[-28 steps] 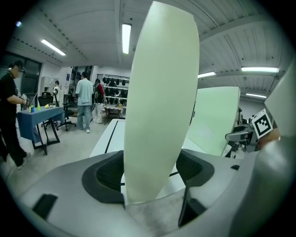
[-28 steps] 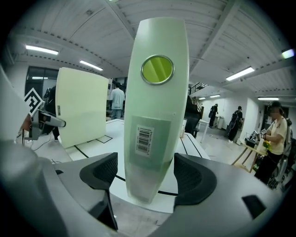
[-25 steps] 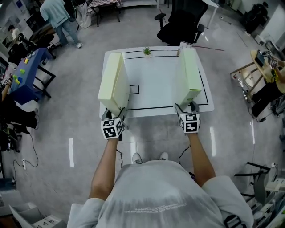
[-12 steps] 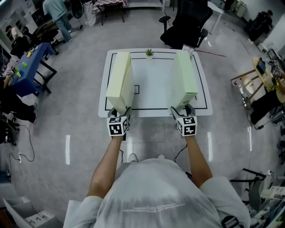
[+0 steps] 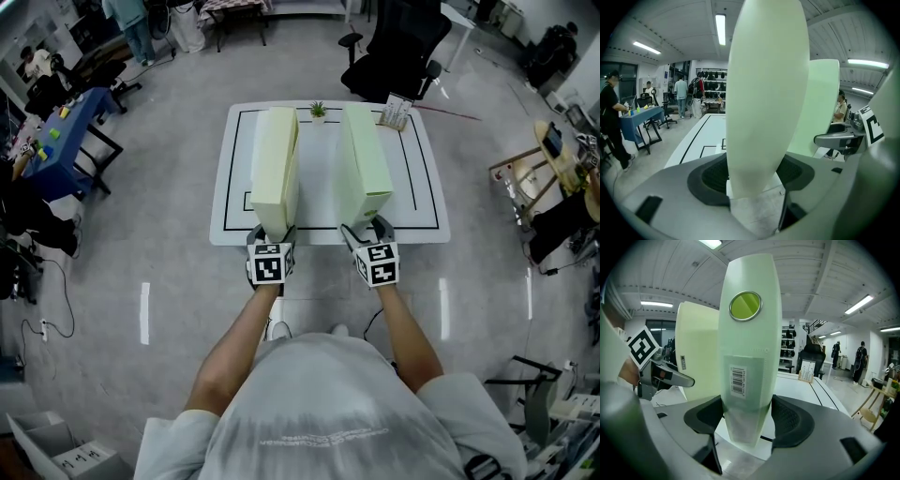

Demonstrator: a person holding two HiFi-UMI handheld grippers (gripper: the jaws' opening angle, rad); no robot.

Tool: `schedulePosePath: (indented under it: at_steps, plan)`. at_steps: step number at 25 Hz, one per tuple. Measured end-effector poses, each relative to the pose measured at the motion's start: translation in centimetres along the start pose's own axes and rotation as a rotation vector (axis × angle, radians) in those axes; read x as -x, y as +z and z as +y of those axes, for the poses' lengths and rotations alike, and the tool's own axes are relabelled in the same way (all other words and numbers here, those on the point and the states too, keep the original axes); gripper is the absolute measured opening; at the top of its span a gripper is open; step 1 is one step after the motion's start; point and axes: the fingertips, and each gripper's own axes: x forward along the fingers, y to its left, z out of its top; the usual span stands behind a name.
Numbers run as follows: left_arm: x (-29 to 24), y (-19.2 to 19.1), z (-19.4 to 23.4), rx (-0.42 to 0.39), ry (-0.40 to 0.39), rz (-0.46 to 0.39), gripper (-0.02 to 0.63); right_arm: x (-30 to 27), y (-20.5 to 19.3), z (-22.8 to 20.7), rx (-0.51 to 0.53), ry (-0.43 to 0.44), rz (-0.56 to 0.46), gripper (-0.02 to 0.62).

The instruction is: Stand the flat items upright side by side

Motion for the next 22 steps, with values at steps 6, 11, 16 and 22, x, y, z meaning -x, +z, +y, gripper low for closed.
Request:
schedulePosePath:
  at_steps: [6,11,16,22]
  plan:
    - [-0.6,0.1,-1.2,0.011,0.002,0.002,0.311,-0.4,0.2,2.9,0.011,0.045,0.002,0.339]
    - [-0.9,0.1,-2.5,-0.020,-0.050,0.016,0.312,-0.7,0.4,5.0,0.030,0.067,0.022,0.341]
    - [-0.8,-0.1,-3.7,-0.036,-0.089,0.036,0.314,-0.7,0.7,6.1,0.006,0.112,0.024,0.344]
    - [-0.4,-0.9,-6.4,-0.179,-0.248,0.025,0.314,-0.6,0.8,7.6,0.065,0.235,0.040,0.333]
